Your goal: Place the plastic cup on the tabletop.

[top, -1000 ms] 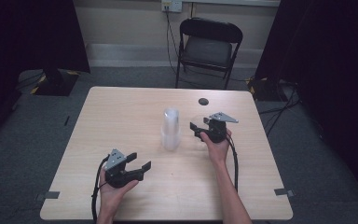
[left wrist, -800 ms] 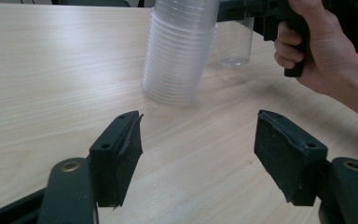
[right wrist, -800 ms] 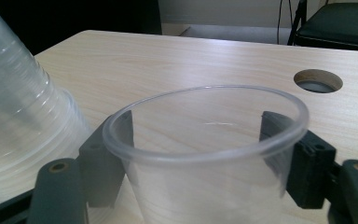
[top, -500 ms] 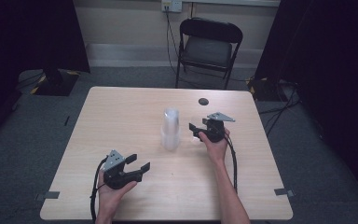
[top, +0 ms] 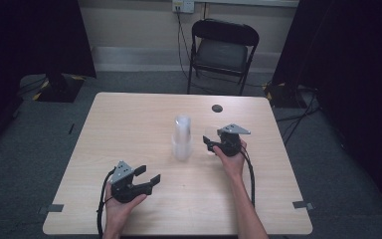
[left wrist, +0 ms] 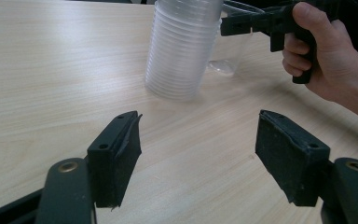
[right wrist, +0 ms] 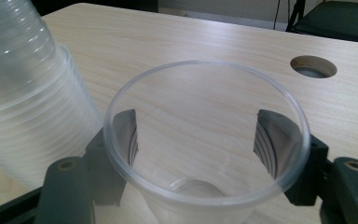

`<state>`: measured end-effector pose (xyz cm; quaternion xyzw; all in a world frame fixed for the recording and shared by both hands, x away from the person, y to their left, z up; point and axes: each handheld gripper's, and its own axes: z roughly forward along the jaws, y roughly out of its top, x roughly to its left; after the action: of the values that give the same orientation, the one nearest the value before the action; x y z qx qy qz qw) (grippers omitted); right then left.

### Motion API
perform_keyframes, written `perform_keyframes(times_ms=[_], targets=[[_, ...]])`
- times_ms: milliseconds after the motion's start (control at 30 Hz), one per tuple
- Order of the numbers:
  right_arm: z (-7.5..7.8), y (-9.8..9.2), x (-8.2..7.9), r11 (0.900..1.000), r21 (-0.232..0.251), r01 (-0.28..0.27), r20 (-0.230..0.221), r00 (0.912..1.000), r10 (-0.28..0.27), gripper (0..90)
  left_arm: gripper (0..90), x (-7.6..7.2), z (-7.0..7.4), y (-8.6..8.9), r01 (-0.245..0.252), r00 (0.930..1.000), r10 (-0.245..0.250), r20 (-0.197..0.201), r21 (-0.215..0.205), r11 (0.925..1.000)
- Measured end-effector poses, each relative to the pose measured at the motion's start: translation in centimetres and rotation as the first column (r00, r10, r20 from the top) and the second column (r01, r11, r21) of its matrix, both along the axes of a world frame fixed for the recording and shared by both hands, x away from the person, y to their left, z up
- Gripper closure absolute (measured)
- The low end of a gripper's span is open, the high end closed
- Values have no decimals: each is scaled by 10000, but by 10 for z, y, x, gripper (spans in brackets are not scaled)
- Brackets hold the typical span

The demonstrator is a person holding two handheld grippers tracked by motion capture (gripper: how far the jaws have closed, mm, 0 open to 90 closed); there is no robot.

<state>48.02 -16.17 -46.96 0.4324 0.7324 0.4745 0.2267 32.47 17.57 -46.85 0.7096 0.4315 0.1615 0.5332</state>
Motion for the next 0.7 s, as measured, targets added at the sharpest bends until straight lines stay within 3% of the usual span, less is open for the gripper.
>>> perform_keyframes(times_ms=[133,333,700], targets=[[0,0,-2,9999,-109,-77,-7,10000,77,297,308,-1,0,-1,44,10000,-44,35,54,10000],[-1,-2,-3,10000,-81,-56,-55,10000,56,287,291,-4,4,1,172,9998,-168,128,-310,9994],[-4,0,-3,9998,-211,-39,-264,9996,34,245,284,-7,4,5,-21,9999,23,158,-98,9999]])
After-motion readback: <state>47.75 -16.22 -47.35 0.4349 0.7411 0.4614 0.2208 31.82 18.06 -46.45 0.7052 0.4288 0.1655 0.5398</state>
